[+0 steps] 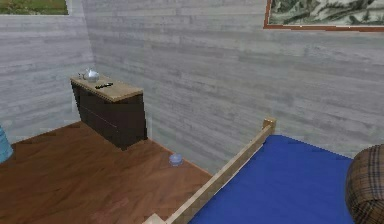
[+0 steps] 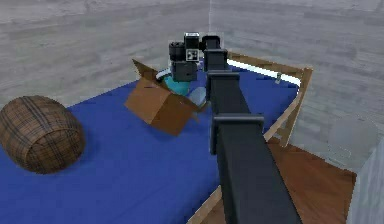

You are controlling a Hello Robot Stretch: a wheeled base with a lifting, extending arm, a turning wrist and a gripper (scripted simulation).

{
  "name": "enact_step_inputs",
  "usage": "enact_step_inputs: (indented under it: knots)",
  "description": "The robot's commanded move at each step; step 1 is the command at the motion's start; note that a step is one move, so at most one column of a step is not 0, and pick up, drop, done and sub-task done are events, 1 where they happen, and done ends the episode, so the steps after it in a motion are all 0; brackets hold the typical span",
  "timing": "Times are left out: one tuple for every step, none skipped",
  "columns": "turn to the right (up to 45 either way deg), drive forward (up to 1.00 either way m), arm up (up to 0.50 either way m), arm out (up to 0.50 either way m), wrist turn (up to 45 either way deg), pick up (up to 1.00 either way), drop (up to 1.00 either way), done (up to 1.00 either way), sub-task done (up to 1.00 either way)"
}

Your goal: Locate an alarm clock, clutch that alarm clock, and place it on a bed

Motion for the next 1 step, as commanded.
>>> enact_step_inputs:
  knots:
    - [0.0,0.00,0.00,0.00,0.0,0.00,0.00,1.00,0.00]
